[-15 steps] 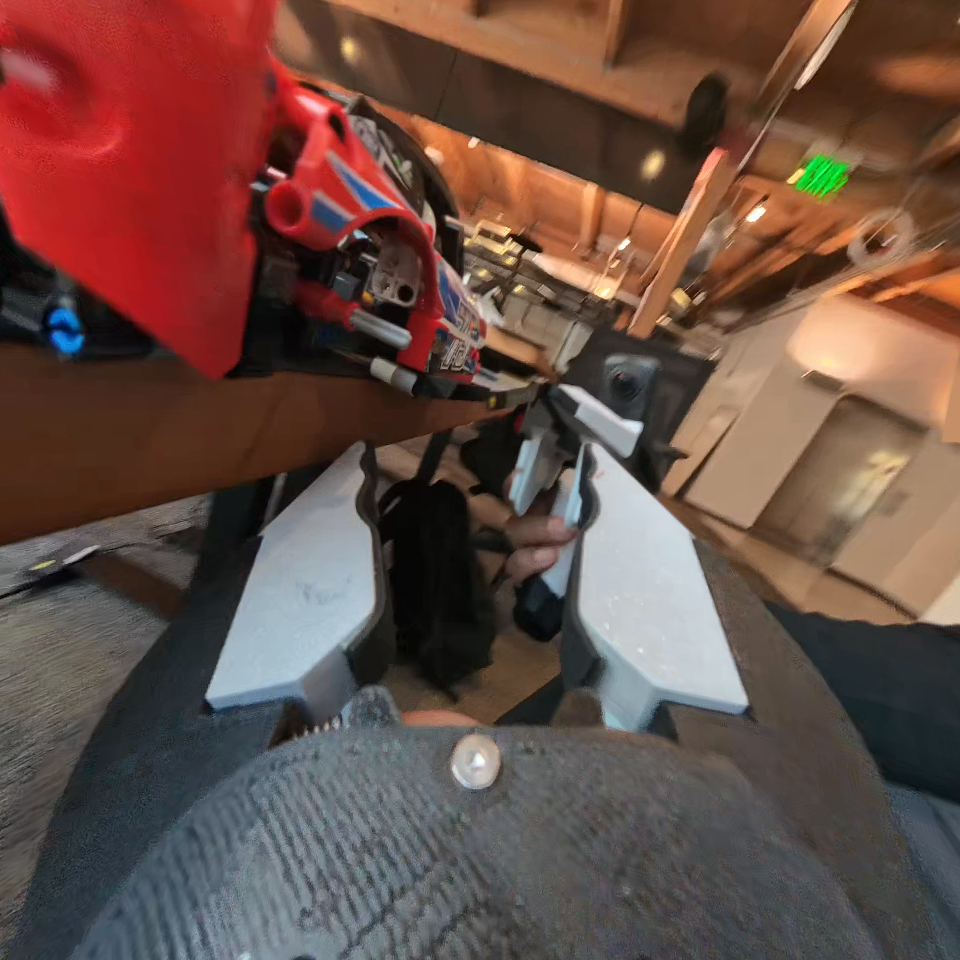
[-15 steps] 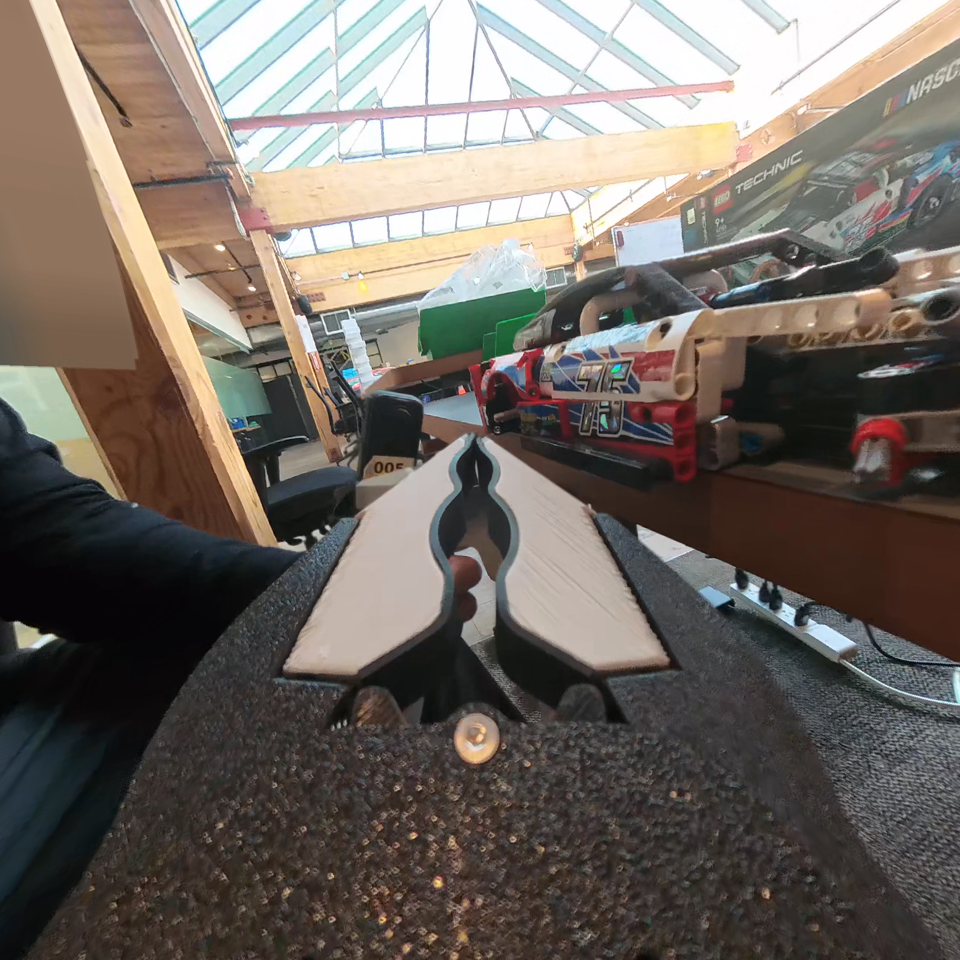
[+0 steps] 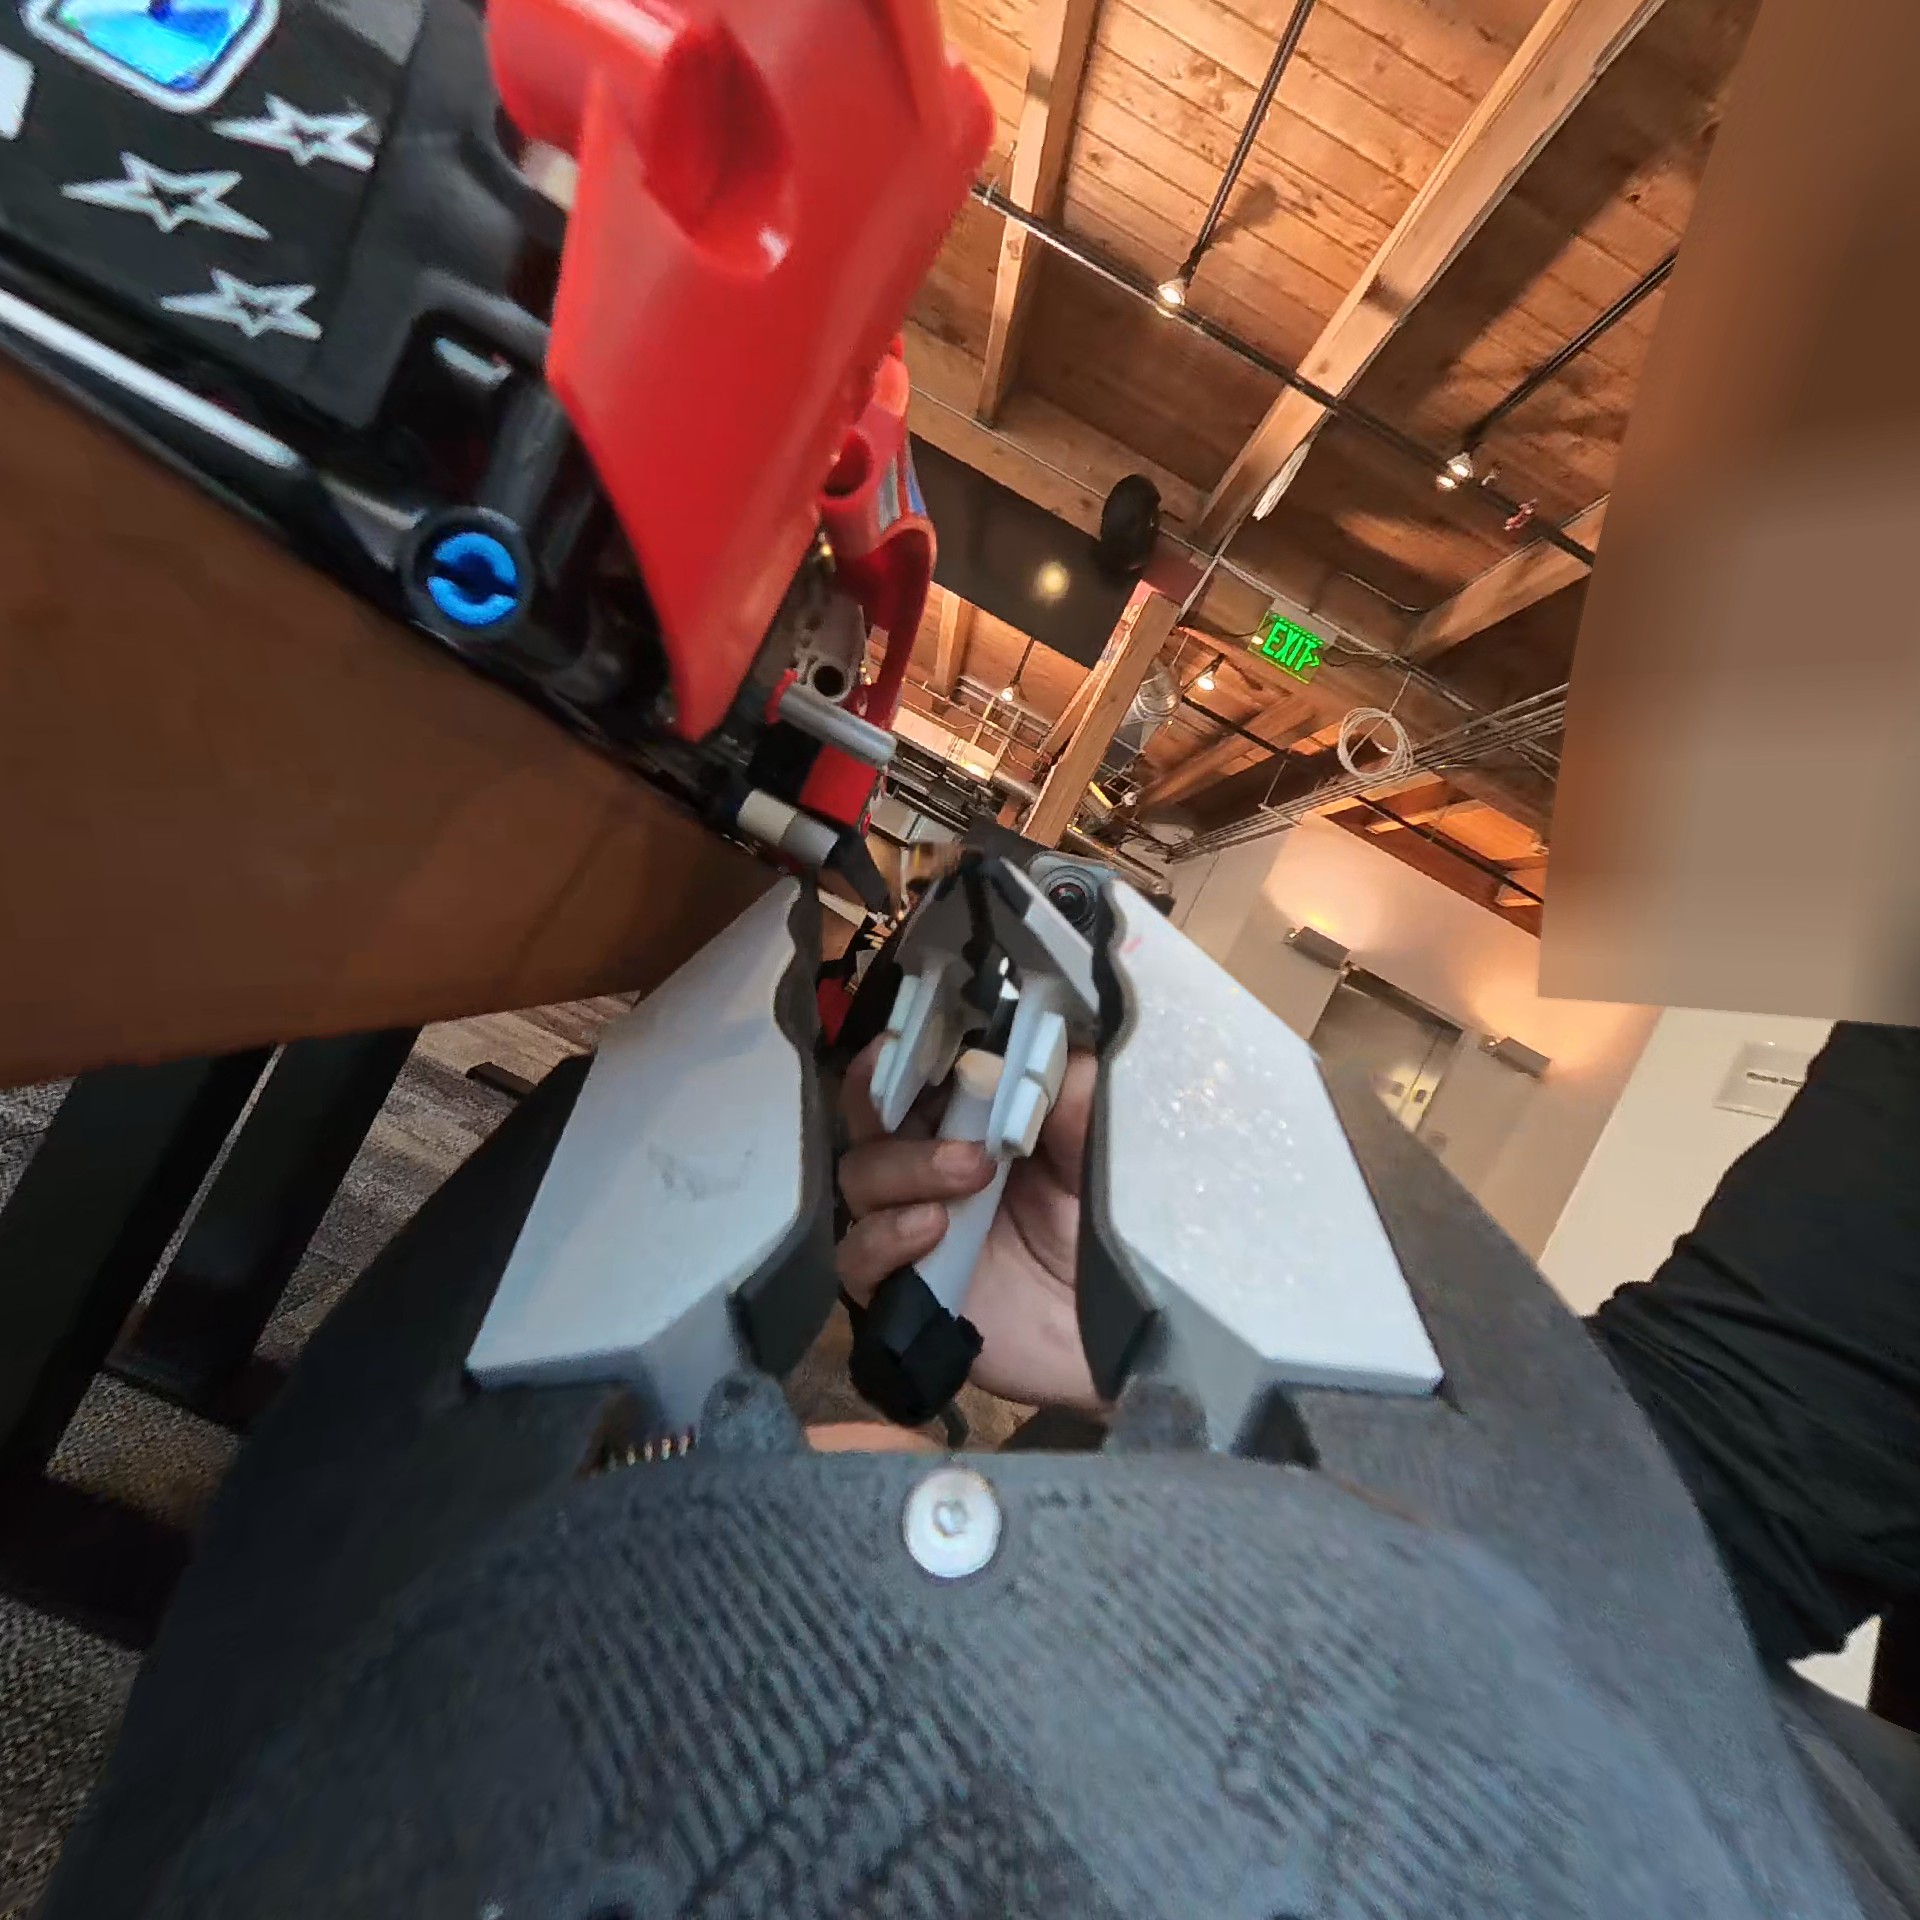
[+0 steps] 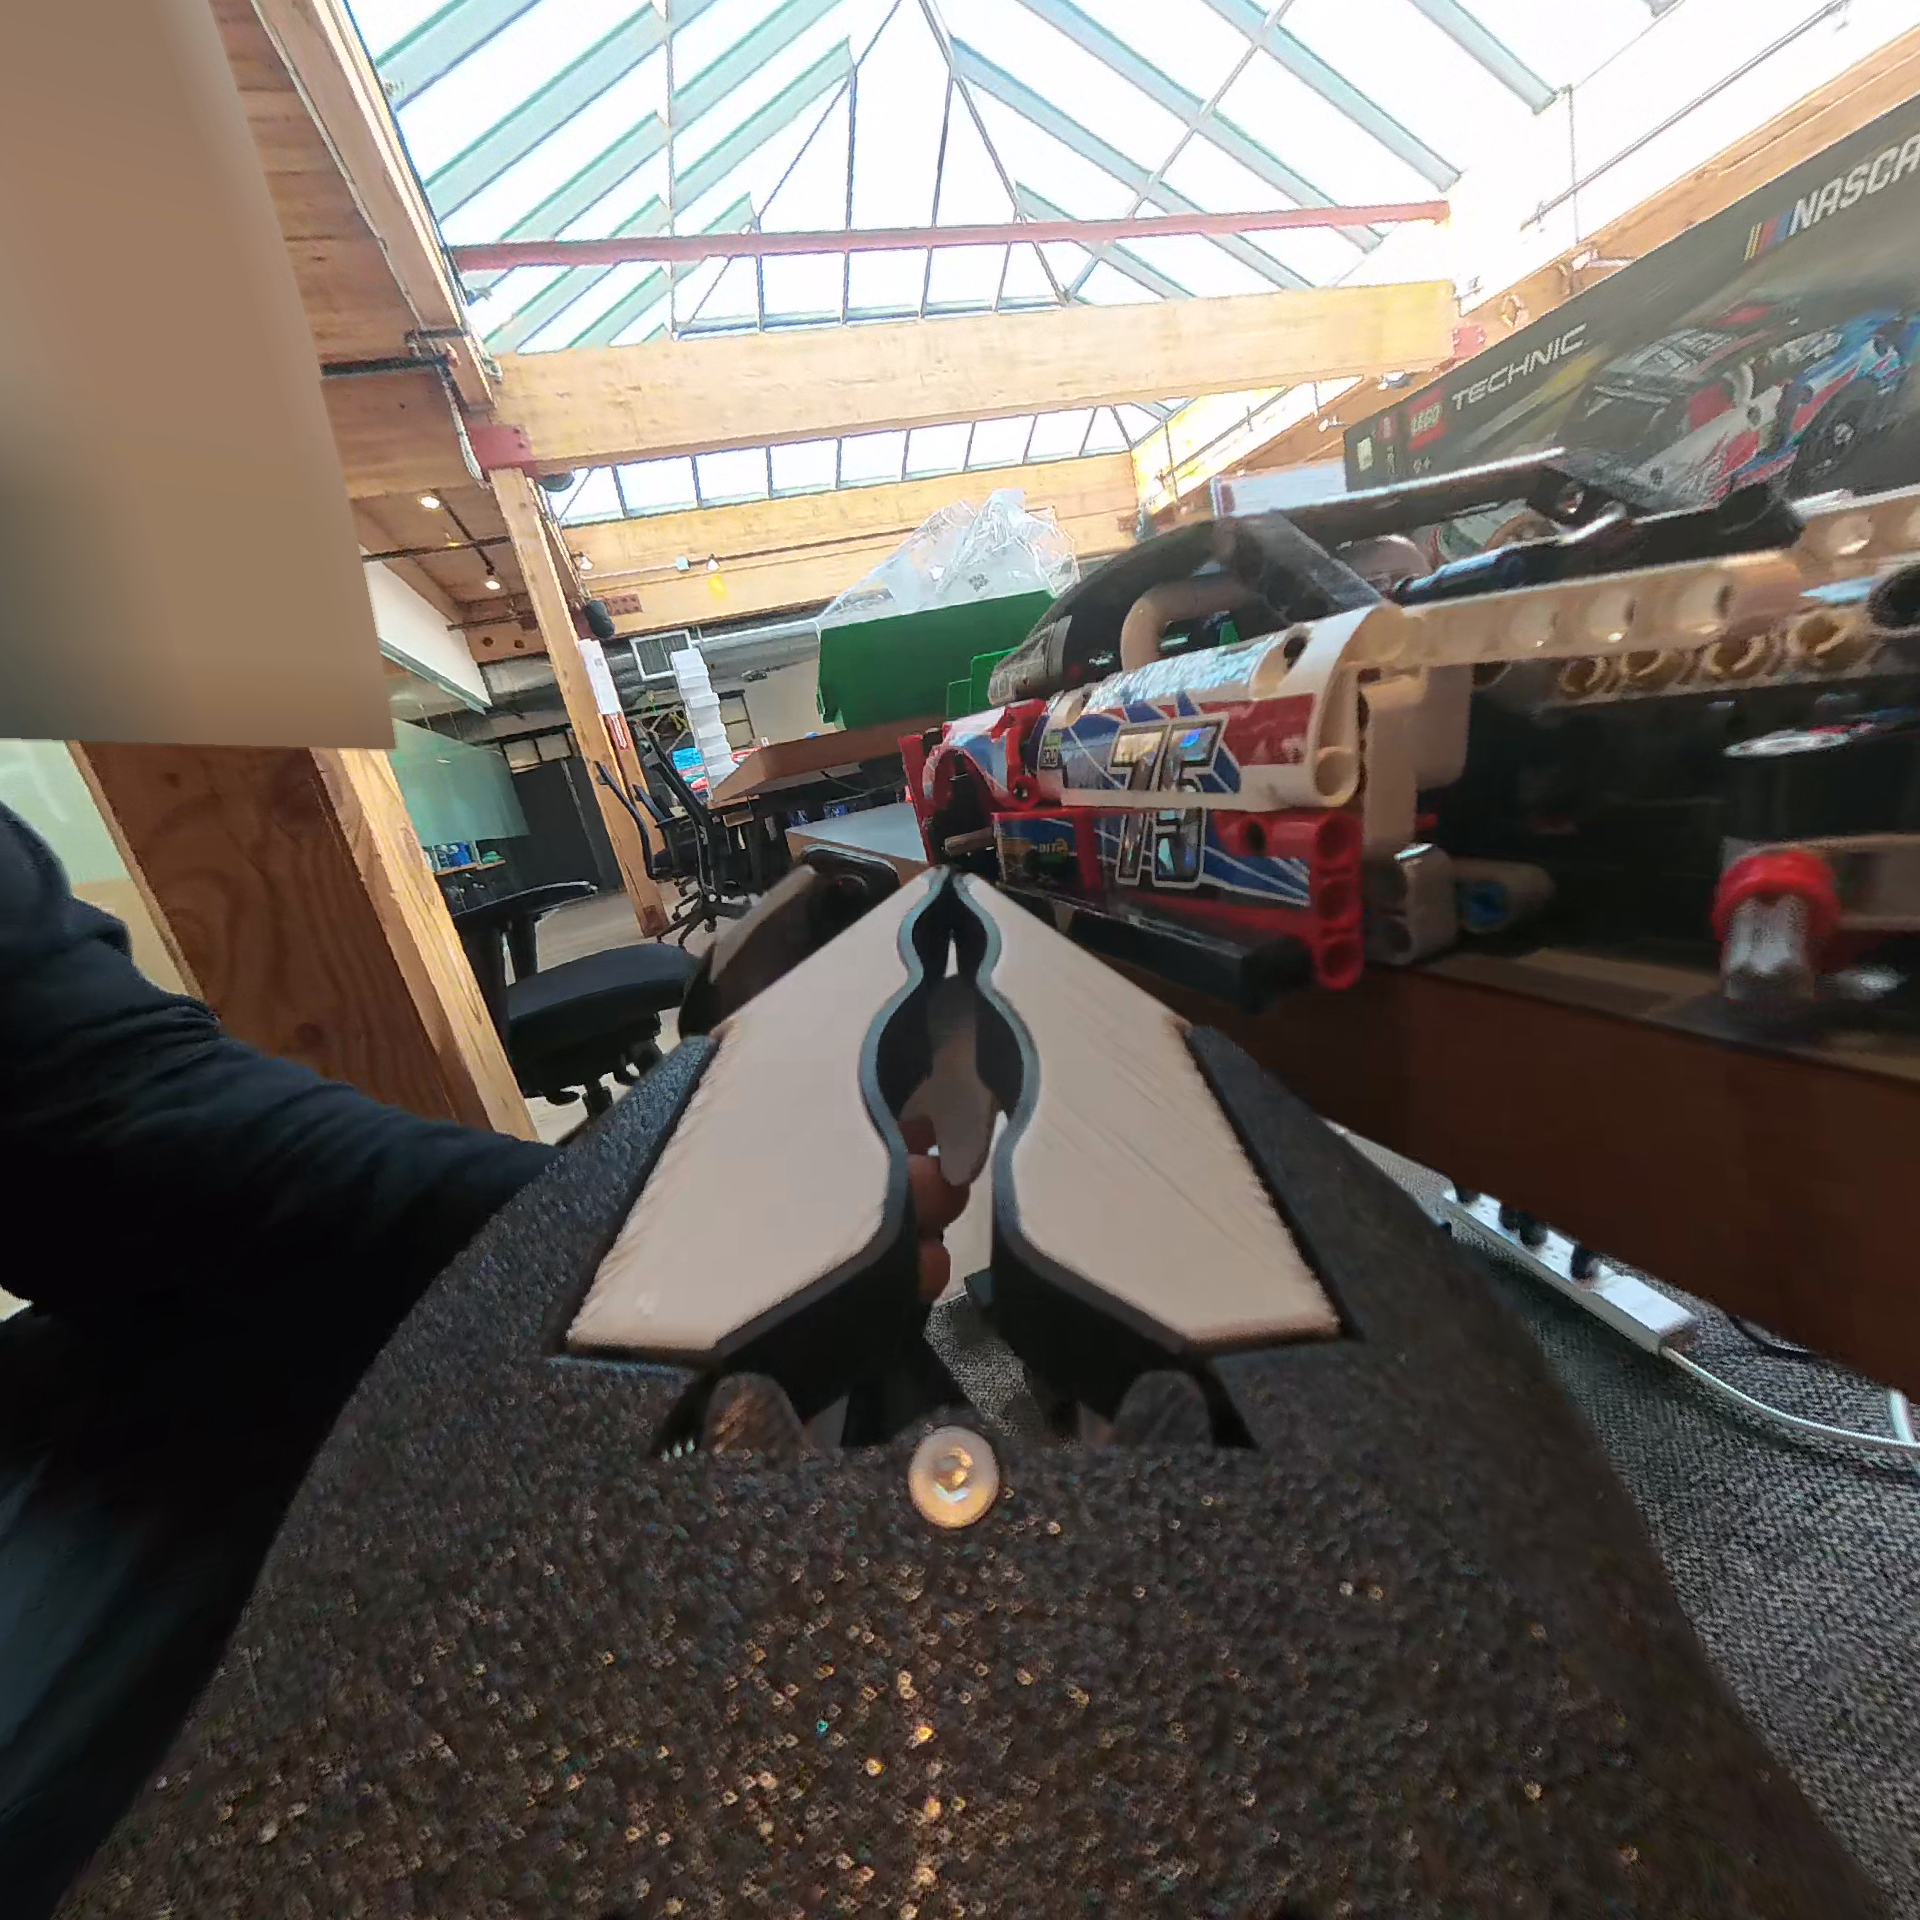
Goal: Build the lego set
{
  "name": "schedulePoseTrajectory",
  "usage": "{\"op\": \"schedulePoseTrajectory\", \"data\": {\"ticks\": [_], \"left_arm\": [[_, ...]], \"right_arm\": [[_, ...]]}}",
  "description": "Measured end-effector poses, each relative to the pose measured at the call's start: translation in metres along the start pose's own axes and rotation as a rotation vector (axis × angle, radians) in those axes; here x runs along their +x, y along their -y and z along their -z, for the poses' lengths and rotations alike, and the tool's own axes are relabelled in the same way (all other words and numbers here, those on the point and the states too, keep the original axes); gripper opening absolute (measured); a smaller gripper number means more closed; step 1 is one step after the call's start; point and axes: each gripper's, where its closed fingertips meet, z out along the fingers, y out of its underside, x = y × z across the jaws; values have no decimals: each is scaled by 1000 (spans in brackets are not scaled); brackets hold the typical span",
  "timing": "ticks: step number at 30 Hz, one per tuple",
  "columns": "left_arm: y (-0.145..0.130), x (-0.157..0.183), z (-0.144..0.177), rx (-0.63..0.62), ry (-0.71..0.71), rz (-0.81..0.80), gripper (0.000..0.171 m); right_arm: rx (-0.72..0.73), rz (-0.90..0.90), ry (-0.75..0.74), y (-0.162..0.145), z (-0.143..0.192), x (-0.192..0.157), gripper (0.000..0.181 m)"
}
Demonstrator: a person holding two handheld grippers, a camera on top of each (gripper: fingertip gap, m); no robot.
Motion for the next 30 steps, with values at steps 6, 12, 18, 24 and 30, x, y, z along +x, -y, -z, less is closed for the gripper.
{"op": "schedulePoseTrajectory", "data": {"ticks": [6,12,18,24,30], "left_arm": [[0,-4,-1,-9,25,-30,39],[1,-6,3,5,38,-53,28],[1,-6,4,10,36,-71,26],[3,-8,15,41,51,-53,27],[-3,-15,13,100,135,-51,26]], "right_arm": [[12,0,-10,0,4,5,0],[15,-10,21,-6,4,4,0],[49,-26,19,-3,7,9,0],[65,-38,67,-2,6,3,0],[64,-43,82,-4,3,3,0]]}}
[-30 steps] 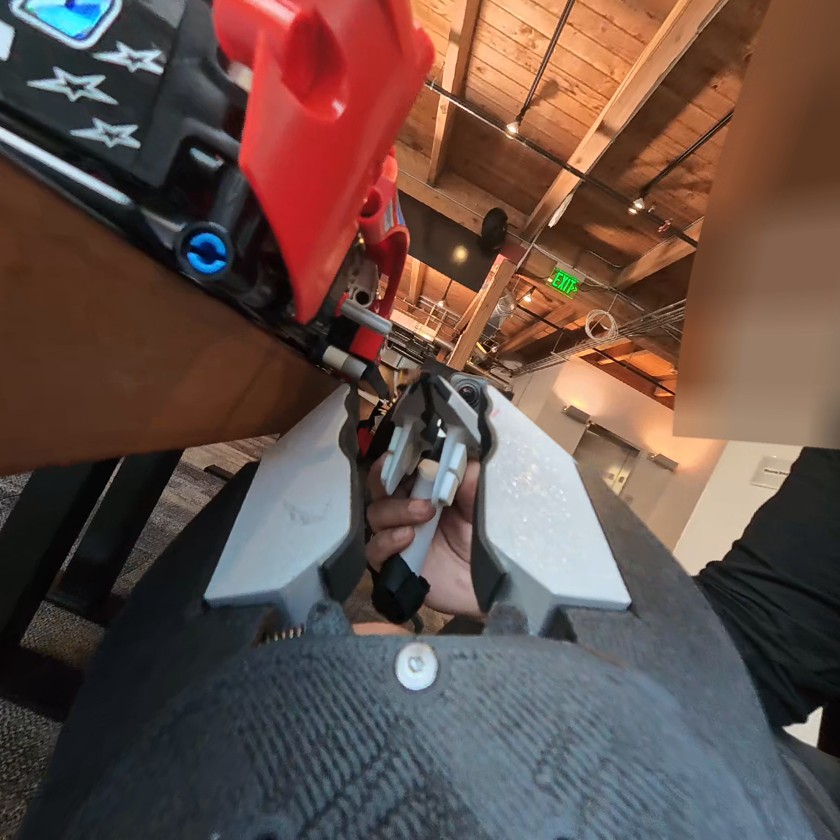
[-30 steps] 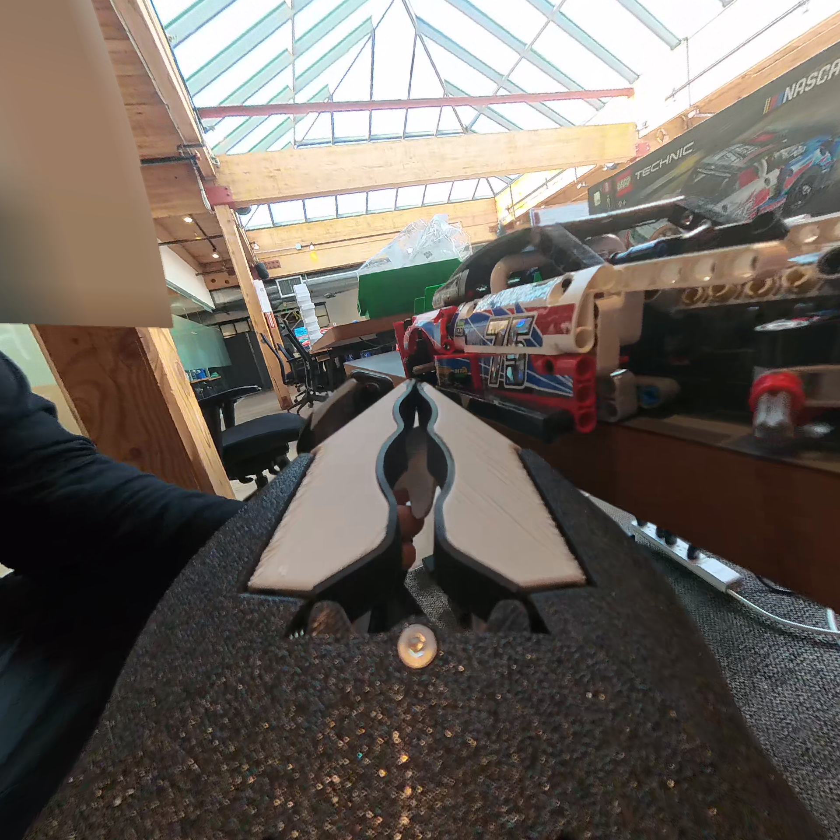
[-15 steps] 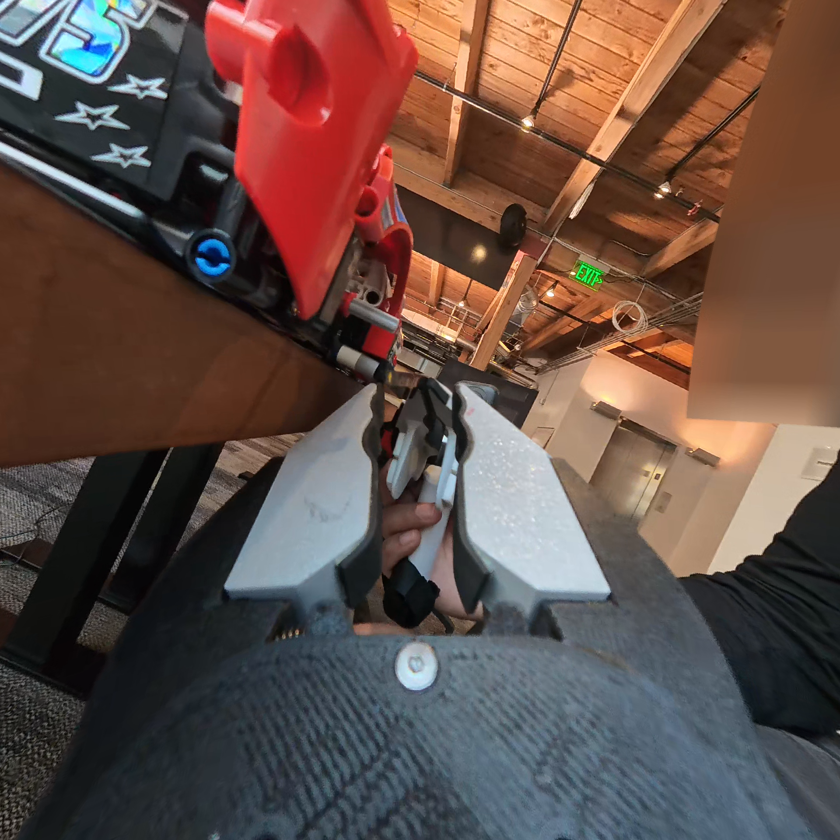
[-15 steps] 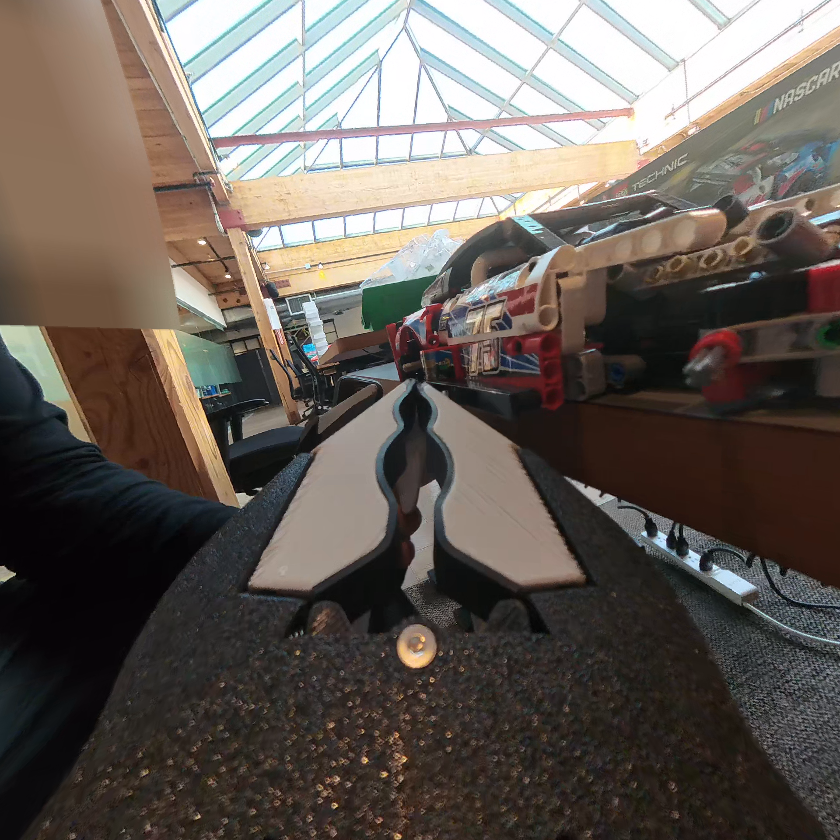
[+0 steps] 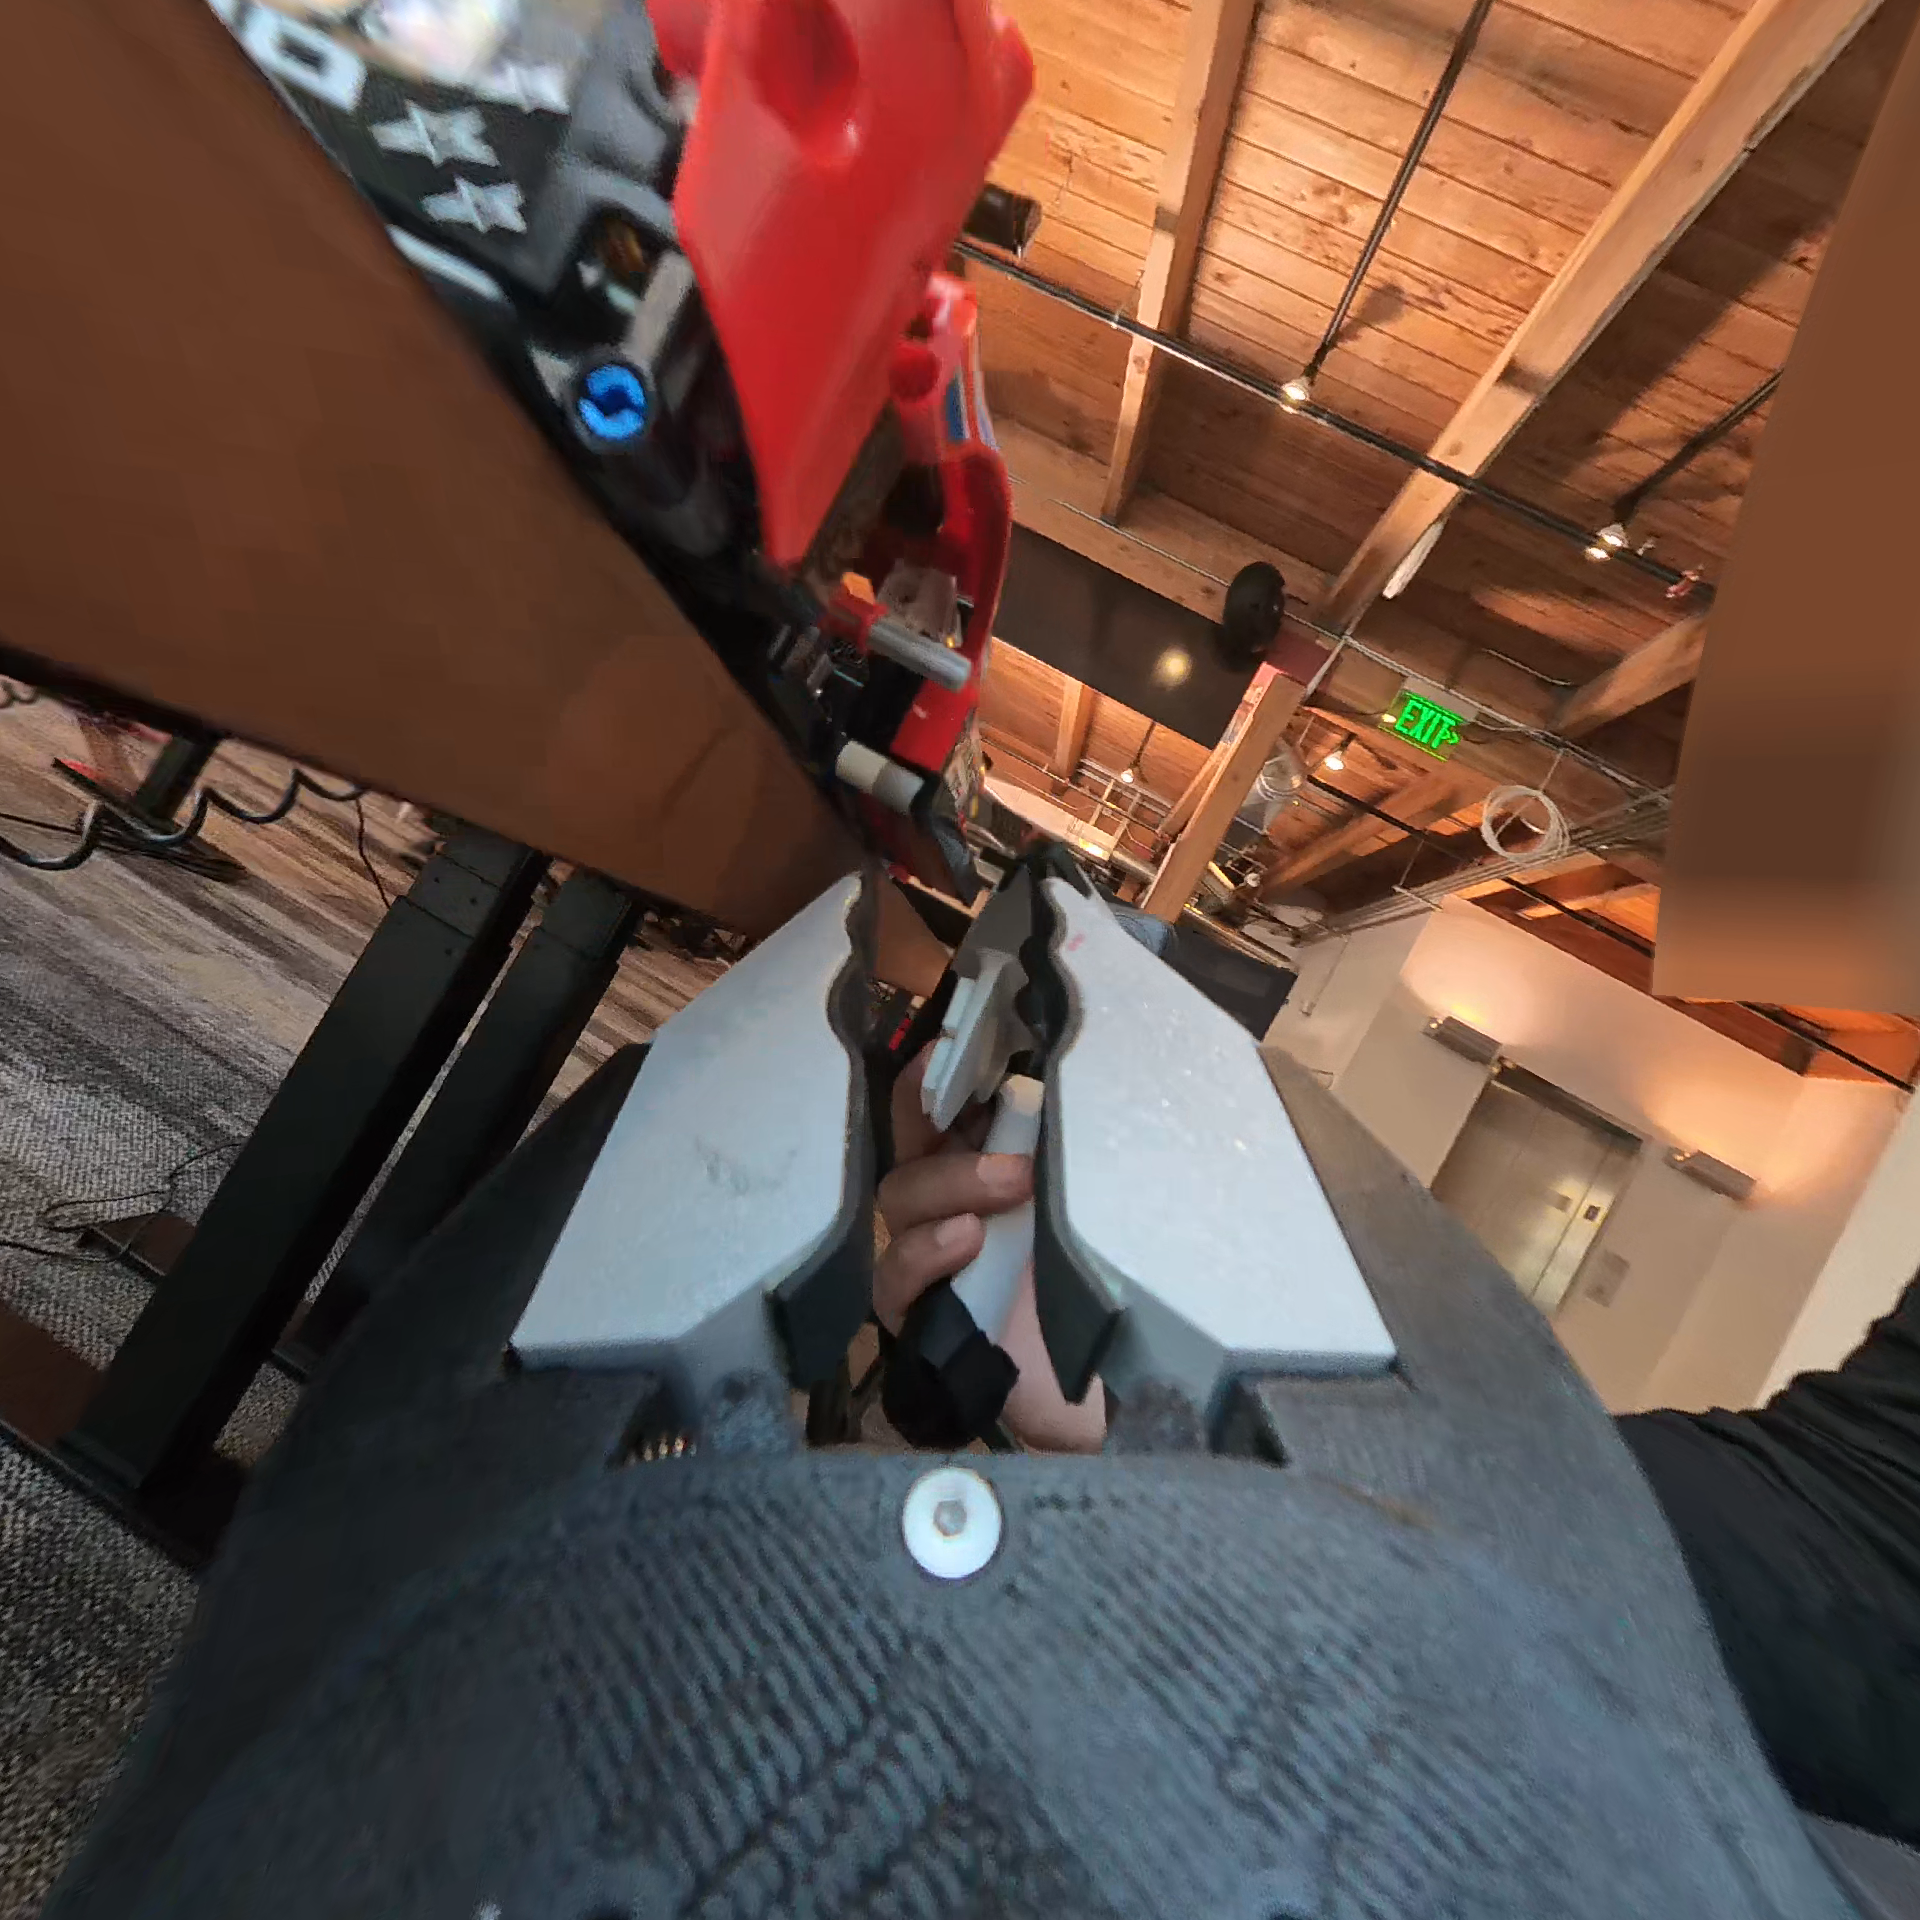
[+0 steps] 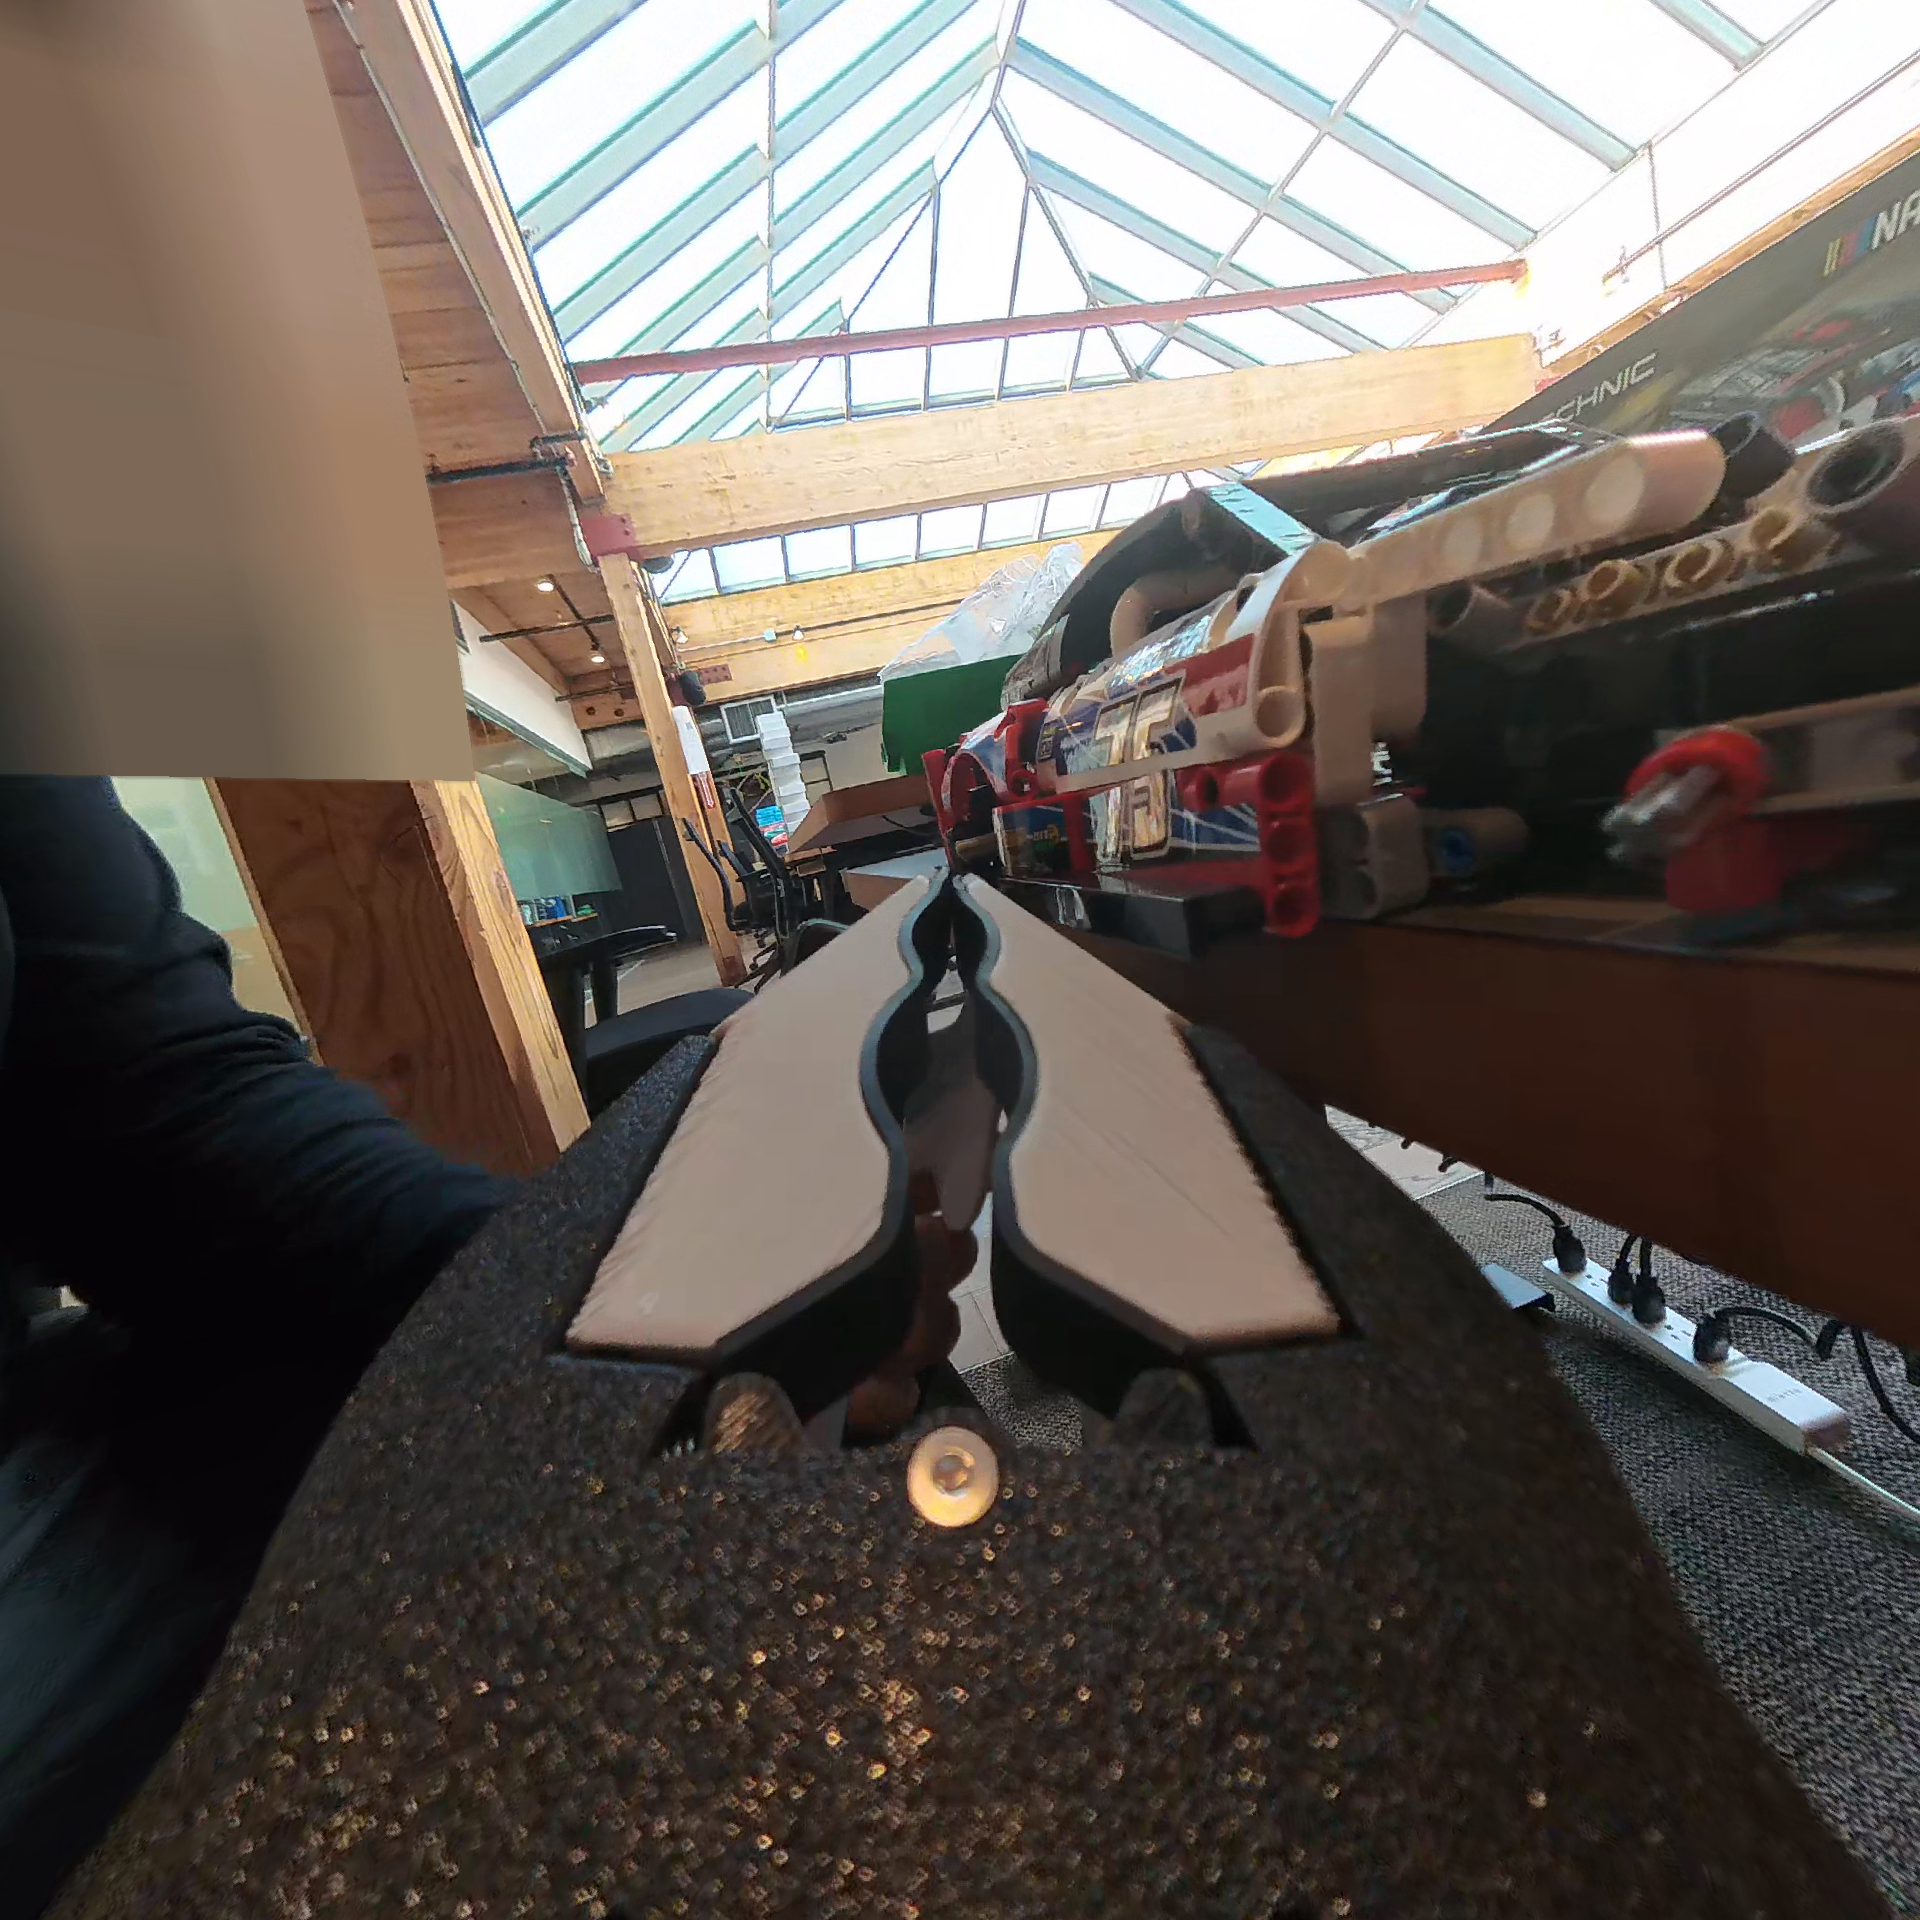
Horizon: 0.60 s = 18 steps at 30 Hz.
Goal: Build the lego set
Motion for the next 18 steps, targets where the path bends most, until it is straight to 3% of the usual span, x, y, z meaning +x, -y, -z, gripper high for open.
{"op": "schedulePoseTrajectory", "data": {"ticks": [10,18], "left_arm": [[6,-10,1,116,-15,143,31],[8,-11,0,112,-29,143,31]], "right_arm": [[2,-3,-2,0,1,3,0],[-3,0,-11,-2,2,7,0]]}}
